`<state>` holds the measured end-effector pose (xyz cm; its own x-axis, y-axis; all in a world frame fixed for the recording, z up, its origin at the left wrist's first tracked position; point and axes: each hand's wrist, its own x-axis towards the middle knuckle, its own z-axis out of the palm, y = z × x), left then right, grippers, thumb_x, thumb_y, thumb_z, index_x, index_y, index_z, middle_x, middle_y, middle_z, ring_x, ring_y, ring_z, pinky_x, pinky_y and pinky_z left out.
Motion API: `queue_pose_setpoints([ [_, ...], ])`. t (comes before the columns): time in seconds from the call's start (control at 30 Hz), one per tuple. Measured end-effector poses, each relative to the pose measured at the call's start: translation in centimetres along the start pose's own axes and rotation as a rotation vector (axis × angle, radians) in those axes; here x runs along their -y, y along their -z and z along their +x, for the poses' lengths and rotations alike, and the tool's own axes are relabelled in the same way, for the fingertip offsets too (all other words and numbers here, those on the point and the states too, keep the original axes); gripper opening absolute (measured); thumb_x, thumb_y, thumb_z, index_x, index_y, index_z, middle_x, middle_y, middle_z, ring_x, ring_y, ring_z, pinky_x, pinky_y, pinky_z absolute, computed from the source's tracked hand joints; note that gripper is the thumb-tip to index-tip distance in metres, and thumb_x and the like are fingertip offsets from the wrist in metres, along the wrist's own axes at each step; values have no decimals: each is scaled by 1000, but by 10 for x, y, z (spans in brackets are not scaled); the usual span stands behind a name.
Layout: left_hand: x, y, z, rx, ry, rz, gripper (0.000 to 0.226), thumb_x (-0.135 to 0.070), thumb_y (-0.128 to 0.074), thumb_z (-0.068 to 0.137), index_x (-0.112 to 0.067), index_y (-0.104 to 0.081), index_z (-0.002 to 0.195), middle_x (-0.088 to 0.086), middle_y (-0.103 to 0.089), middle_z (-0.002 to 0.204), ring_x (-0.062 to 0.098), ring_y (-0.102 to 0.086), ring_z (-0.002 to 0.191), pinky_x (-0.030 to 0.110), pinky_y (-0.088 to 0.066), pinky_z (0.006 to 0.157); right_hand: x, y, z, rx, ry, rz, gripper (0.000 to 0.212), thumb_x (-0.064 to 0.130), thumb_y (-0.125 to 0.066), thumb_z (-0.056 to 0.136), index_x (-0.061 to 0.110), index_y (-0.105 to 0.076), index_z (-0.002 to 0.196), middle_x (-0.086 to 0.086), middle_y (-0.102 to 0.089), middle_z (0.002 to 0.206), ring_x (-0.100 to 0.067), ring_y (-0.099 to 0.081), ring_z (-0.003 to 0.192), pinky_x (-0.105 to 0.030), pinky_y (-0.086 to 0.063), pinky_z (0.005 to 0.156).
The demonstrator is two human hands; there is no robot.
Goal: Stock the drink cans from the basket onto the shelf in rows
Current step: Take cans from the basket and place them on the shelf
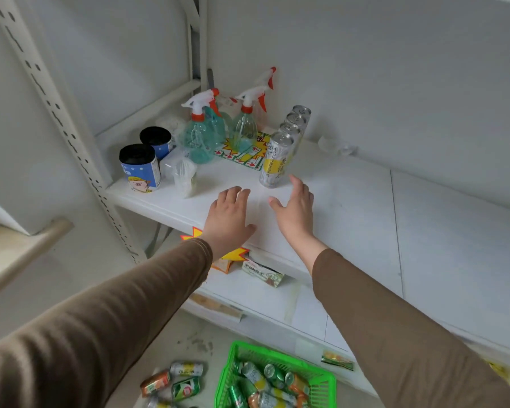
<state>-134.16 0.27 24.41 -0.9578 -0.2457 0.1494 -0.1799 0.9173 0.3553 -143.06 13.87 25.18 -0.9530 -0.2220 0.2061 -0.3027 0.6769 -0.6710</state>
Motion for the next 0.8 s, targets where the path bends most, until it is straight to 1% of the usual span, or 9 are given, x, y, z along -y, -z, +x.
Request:
queue_pose_setpoints([
  [0.1, -13, -6, -33, -65, 30, -1, 84, -38, -70, 81, -15, -28, 149, 9, -28, 154, 30, -25, 141, 43, -30, 112, -14, 16, -42, -4, 182, -60, 66, 28, -72, 90, 11, -42, 147, -10, -47, 147, -30, -37, 136, -40, -37, 111],
  [0.17, -25, -15, -63, -113, 30, -4, 84, -36, -72, 79, -13, -32, 148, 12, -31, 153, 33, -28, 139, 46, -31, 111, -28, 25, -72, -15, 311, -117, 65, 29, -72, 88, 9, -46, 144, -10, -49, 146, -31, -40, 135, -42, -37, 112],
  [0.23, -36, -31, -97, -165, 20, -11, 82, -36, -73, 77, -12, -35, 146, 13, -34, 151, 35, -32, 138, 49, -34, 109, -46, 34, -104, -25, 418, -170, 63, 30, -72, 88, 10, -48, 142, -9, -47, 148, -33, -39, 138, -44, -35, 114],
  [0.3, -48, -50, -133, -189, 19, -17, 81, -37, -71, 77, -13, -36, 146, 13, -32, 152, 36, -32, 138, 50, -35, 109, -66, 42, -139, -14, 483, -197, 61, 30, -71, 89, 12, -48, 143, -8, -44, 153, -34, -34, 143, -45, -31, 118],
  [0.4, -65, -83, -190, -148, 15, -7, 83, -35, -71, 76, -16, -34, 147, 13, -28, 155, 36, -30, 139, 49, -31, 111, -103, 47, -190, 53, 570, -213, 58, 29, -66, 91, 13, -48, 143, -7, -40, 157, -31, -28, 147, -49, -26, 121],
  [0.5, -70, -124, -244, -54, 30, 0, 82, -29, -71, 74, -16, -35, 146, 14, -29, 154, 36, -31, 138, 48, -28, 113, -149, 36, -237, 166, 638, -184, 53, 22, -64, 91, 11, -51, 141, -8, -41, 155, -31, -32, 145, -46, -28, 121],
  [0.6, -60, -179, -292, 80, 85, -4, 85, -26, -73, 72, -17, -34, 147, 13, -30, 153, 34, -30, 139, 46, -26, 115, -201, 10, -281, 320, 574, -157, 50, 15, -64, 92, 11, -49, 140, -7, -42, 152, -28, -34, 142, -41, -32, 119],
  [0.67, -50, -217, -321, 157, 156, -20, 83, -24, -71, 72, -19, -34, 146, 11, -31, 152, 32, -30, 139, 46, -29, 114, -239, -12, -307, 414, 470, -160, 52, 14, -64, 92, 12, -48, 141, -5, -43, 150, -26, -36, 139, -40, -33, 118],
  [0.8, -26, -296, -367, 325, 292, -45, 81, -23, -69, 76, -17, -31, 147, 11, -28, 153, 34, -30, 137, 49, -31, 112, -313, -70, -352, 555, 275, -171, 52, 15, -63, 92, 12, -47, 142, -5, -46, 146, -26, -40, 135, -43, -37, 114],
])
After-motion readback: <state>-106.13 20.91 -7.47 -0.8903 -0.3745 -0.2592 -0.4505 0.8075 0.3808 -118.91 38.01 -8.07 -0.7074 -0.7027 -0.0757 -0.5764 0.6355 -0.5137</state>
